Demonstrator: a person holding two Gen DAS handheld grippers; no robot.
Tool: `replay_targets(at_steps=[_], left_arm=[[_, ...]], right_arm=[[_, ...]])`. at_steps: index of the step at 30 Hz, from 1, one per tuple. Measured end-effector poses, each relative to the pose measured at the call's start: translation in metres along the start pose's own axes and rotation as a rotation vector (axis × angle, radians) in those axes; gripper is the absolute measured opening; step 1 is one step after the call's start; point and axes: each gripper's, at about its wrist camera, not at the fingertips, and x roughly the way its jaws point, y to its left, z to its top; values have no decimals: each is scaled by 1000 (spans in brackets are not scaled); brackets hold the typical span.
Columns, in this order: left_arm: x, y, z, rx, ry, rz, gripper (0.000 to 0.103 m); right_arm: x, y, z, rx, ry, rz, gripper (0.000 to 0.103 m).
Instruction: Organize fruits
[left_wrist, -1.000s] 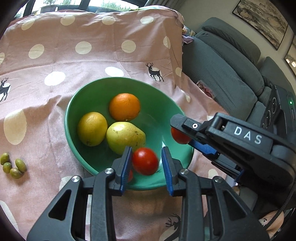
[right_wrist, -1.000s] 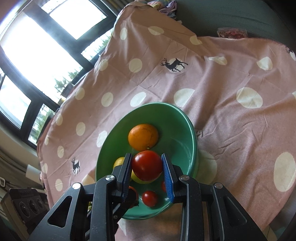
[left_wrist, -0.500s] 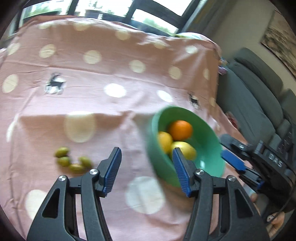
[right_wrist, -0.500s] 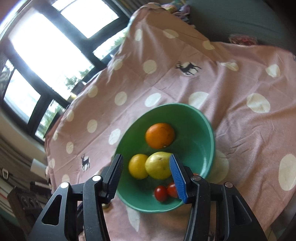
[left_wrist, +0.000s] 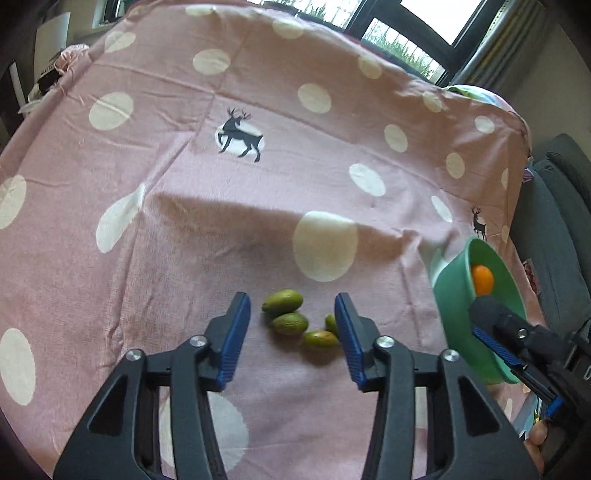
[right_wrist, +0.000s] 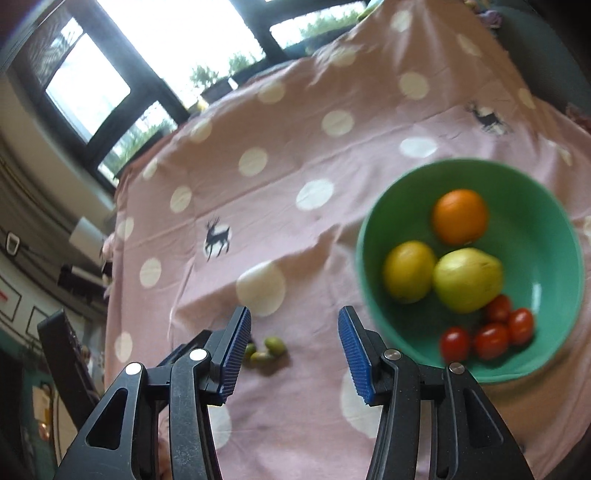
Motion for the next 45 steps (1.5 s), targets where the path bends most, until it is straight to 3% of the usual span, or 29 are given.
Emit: replay_targets(at_steps=[6, 11, 18, 37, 41, 43, 45], left_arm=[[24, 9, 4, -12, 57, -36, 28], [41, 14, 9, -39, 109, -63, 23], [47, 21, 14, -80, 124, -99, 25], [44, 26, 13, -137, 118, -140, 19], [41, 20, 11, -85, 95, -86, 19], [44, 19, 10, -90, 103, -100, 19], [45, 19, 9, -89, 111, -105, 19]], right_arm=[[52, 16, -3, -40, 126, -22, 28], [83, 16, -6, -39, 212, -15, 27], [102, 17, -12, -61, 280, -46, 27], [108, 20, -15, -75, 281, -63, 21], [102, 14, -11, -42, 262, -45, 14], [97, 9, -9, -29, 248, -48, 5], [97, 5, -9, -22, 257, -51, 5]])
